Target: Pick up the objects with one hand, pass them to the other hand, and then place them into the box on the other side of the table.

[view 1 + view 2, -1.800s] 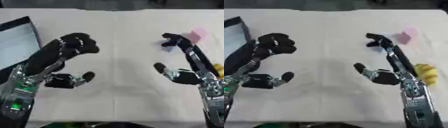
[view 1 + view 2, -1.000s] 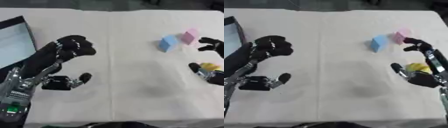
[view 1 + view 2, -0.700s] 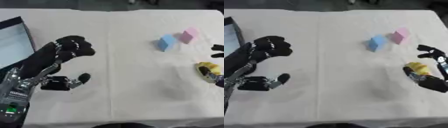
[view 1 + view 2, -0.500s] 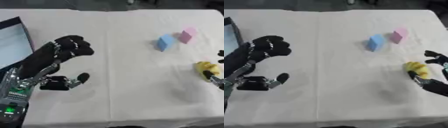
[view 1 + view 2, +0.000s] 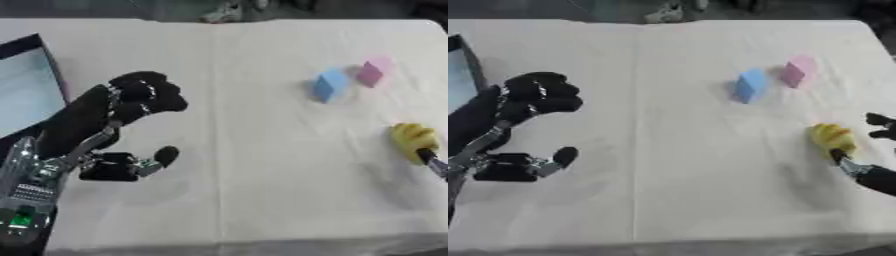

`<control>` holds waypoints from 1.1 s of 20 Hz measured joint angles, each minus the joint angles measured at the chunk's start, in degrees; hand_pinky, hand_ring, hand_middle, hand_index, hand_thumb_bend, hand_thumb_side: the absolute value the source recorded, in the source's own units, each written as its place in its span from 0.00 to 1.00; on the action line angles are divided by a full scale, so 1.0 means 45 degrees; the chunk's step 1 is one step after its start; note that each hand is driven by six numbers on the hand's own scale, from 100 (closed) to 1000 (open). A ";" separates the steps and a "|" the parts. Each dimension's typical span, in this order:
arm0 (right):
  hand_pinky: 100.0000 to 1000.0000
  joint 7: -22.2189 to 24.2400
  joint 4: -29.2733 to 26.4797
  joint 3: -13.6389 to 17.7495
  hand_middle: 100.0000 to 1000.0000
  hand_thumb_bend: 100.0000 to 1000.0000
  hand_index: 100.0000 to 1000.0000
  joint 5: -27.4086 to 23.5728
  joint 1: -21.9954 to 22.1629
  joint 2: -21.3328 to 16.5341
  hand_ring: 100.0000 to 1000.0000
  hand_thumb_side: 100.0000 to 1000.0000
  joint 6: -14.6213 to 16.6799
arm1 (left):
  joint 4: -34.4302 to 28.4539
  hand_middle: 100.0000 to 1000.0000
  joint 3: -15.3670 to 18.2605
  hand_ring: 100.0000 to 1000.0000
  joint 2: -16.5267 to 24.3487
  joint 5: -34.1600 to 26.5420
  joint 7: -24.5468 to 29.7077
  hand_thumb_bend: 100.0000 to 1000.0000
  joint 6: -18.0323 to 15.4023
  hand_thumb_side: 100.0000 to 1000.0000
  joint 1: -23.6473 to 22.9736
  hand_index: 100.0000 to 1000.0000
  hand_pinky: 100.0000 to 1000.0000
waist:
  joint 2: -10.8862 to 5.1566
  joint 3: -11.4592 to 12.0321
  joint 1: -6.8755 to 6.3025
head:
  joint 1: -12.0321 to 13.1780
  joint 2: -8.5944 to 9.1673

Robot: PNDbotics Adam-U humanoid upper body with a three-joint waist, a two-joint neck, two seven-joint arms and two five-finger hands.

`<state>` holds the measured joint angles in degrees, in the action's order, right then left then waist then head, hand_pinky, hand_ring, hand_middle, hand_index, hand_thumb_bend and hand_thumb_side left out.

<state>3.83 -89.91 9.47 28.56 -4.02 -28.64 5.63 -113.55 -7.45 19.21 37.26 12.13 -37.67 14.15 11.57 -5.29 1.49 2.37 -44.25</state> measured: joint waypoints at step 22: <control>0.91 0.0118 0.2945 -0.0788 0.82 0.36 0.89 0.0486 -0.1353 -0.0550 0.79 0.42 0.0366 | 0.0000 0.68 -0.0004 0.77 -0.0001 -0.0007 0.0023 0.17 -0.0025 0.00 -0.0008 0.86 0.87 | -0.0028 0.0087 -0.0064 | -0.0170 0.0000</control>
<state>4.37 -76.65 5.93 30.75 -10.11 -31.11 7.28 -113.55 -7.46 19.20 37.23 12.23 -37.78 14.12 11.45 -4.90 1.20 1.60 -44.25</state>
